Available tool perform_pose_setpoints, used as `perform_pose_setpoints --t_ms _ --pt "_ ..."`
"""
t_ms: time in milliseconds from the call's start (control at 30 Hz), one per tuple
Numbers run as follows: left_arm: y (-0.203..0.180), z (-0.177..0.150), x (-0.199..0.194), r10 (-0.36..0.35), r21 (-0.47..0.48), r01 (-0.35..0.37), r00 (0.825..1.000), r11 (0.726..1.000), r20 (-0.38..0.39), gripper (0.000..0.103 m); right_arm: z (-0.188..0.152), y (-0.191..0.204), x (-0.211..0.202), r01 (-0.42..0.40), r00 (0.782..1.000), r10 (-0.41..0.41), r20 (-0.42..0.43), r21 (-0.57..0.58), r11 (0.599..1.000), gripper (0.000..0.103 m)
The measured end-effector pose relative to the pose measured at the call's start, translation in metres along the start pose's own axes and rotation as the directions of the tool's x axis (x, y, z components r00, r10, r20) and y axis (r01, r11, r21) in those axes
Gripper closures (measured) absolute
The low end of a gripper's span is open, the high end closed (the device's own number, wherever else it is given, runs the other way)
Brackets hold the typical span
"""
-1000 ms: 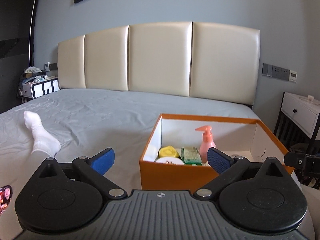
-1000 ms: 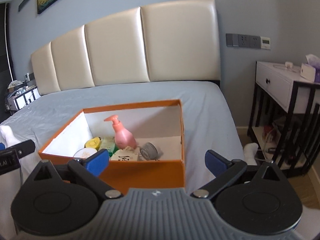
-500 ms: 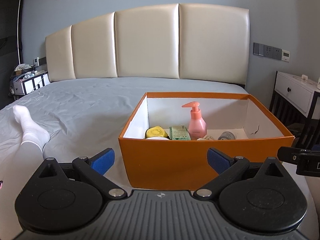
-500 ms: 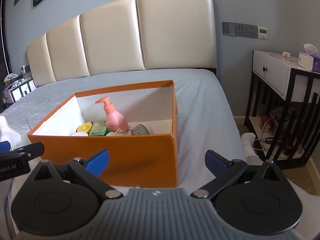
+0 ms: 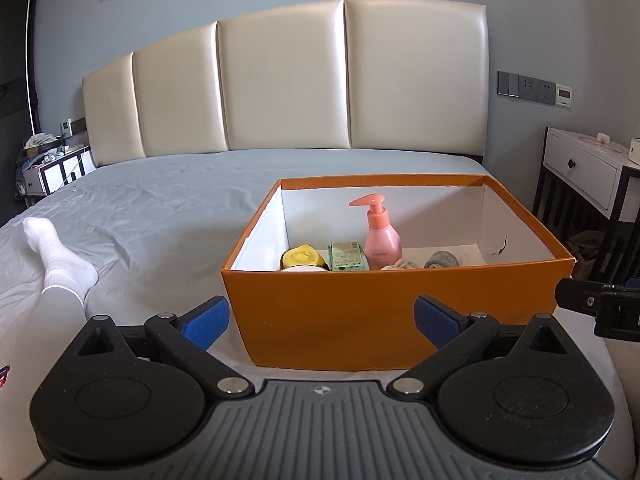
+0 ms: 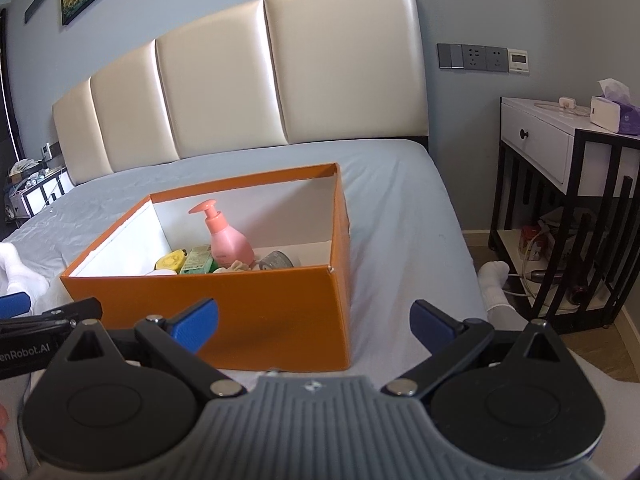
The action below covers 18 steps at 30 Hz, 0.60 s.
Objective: Organize rigid objects
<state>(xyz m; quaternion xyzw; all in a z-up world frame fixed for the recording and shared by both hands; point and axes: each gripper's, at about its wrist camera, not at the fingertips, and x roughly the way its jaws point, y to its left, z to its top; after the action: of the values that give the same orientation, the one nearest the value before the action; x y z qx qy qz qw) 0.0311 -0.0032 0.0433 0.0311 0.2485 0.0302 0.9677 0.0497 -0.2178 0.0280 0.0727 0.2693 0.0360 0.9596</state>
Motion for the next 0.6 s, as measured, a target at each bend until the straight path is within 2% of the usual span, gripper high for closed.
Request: perform_pose_setpoints --t_ms 600 --pt "0.003 0.0035 -0.0073 0.002 -0.006 -0.002 1.0 1.0 0.02 0.0 -0.0018 0.0016 -0.0087 0.021 1.0 -0.02 0.015 -0.009 1.0 0.003"
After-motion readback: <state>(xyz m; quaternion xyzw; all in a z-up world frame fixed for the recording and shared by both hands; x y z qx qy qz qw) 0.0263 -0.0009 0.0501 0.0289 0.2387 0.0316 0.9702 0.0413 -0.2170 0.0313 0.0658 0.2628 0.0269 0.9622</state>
